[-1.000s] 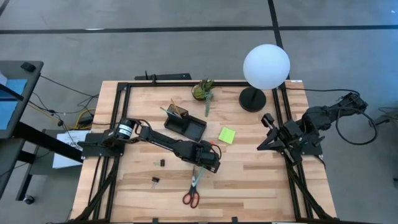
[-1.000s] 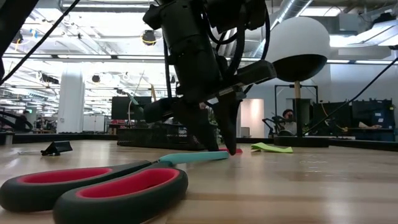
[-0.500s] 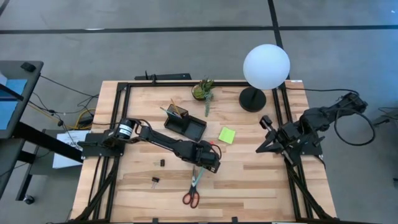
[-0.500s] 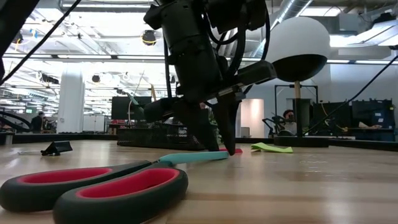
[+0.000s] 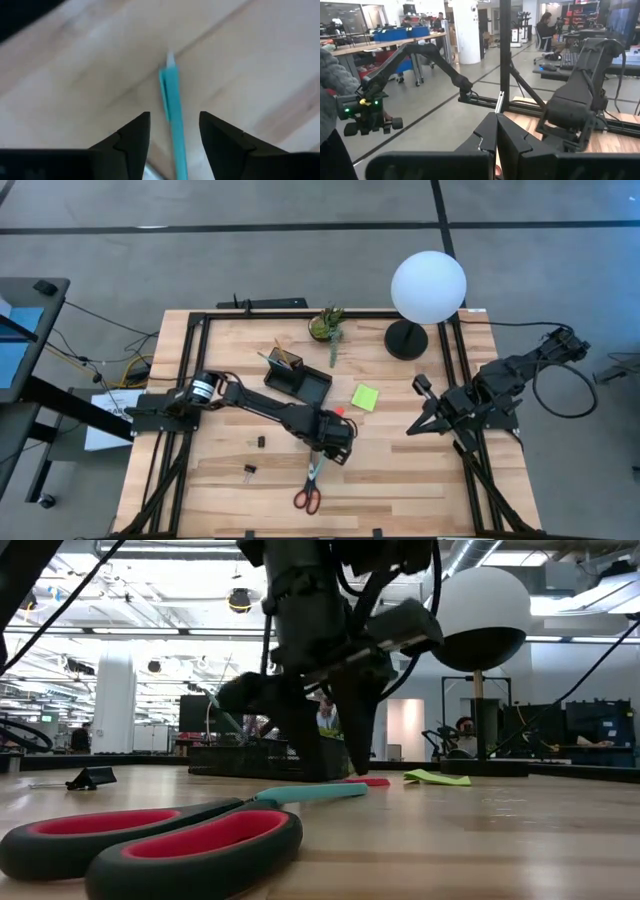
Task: Pick and place office supplies into organizer
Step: Put the blue pen into the black desk organizer
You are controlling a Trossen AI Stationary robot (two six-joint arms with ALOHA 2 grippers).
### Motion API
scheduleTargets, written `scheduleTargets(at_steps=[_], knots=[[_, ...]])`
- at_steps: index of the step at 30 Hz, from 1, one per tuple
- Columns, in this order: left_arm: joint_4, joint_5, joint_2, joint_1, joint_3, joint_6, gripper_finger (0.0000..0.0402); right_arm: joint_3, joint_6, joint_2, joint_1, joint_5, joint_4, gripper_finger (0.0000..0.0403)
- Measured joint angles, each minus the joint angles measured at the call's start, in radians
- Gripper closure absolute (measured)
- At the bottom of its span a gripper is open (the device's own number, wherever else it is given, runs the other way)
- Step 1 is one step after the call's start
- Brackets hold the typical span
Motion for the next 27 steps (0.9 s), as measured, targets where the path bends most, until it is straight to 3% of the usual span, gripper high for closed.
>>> scheduleTargets(at_steps=[14,27], knots=[[0.011,-0.002,0.0,-0.125,0.001,-0.06,0.0235,0.0,0.0,0.0,0.0,0.001,0.008,0.0403],[0.027,-0.025,-0.003,-0.131,-0.054,-0.076,0.0236,0.0,0.0,0.0,0.0,0.003,0.031,0.0403]])
